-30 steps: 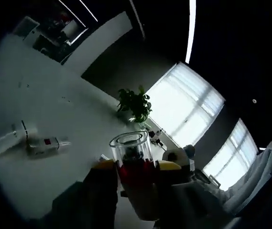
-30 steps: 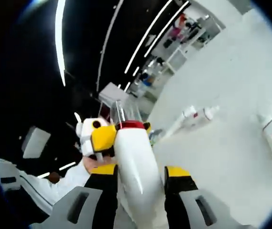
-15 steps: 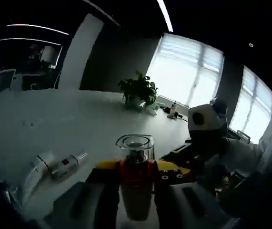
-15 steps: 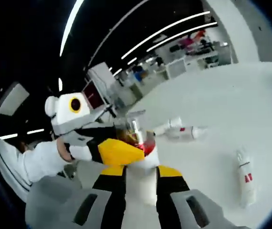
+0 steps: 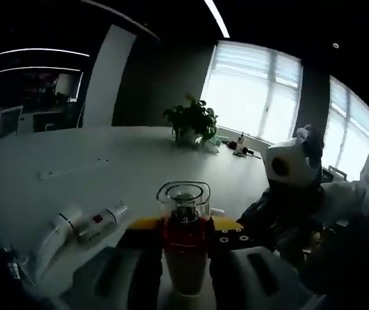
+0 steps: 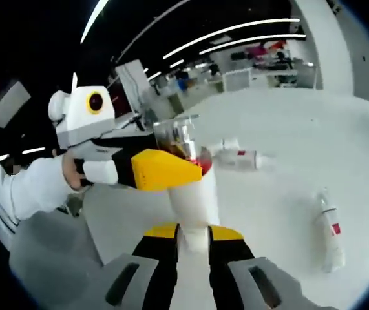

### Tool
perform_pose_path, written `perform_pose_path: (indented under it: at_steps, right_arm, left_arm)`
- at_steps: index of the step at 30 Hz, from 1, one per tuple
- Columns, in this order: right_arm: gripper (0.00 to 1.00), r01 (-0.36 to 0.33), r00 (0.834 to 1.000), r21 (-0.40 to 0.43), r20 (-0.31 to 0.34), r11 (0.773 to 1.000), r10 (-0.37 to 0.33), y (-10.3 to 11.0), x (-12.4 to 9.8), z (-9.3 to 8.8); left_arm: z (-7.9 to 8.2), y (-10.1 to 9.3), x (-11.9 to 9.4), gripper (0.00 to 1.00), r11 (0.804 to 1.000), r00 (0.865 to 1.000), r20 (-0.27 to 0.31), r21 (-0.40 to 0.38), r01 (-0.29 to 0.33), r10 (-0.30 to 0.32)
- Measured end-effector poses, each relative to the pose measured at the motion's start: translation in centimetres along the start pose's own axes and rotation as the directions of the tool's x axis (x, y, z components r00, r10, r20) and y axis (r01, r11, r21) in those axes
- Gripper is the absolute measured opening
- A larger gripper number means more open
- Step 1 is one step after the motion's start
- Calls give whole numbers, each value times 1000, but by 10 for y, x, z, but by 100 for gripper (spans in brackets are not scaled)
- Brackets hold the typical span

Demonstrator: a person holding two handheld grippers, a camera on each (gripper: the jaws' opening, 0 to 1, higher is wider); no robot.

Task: Arrange the skincare products in the storage area until every visible bottle or jar stands upright without overlapping.

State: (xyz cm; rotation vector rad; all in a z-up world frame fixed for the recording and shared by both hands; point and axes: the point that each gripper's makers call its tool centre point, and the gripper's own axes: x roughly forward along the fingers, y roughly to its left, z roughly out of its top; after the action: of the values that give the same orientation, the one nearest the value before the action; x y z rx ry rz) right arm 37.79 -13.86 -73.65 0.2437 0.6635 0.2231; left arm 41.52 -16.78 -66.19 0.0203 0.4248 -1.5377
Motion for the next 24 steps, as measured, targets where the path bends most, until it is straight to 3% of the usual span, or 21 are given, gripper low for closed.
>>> perform_pose_path:
  at_steps: [2, 7, 14, 16, 24]
  right_arm:
    - [14, 30, 999, -43, -27, 999, -31, -2, 2, -6]
    - [26, 41, 999, -51, -35, 998, -42, -4, 11, -9]
    - [24, 85, 994, -133, -50, 987, -92, -9, 21, -11]
    - [21, 134, 990, -170, -28, 976, -141, -15, 19, -7]
    - [20, 220, 976, -207, 35, 953, -217, -26, 23, 2]
  left_arm:
    - [0, -2, 0, 23, 1000, 1000, 1, 29, 0, 0]
    - [0, -4, -1, 23, 999, 1000, 10, 45, 2, -3]
    - [-1, -13, -2, 23, 994, 999, 22, 106, 41, -43]
    - [-1, -15, -2, 23, 991, 998, 25, 126, 52, -56]
    - [1, -12, 5, 23, 968, 994, 32, 232, 98, -108]
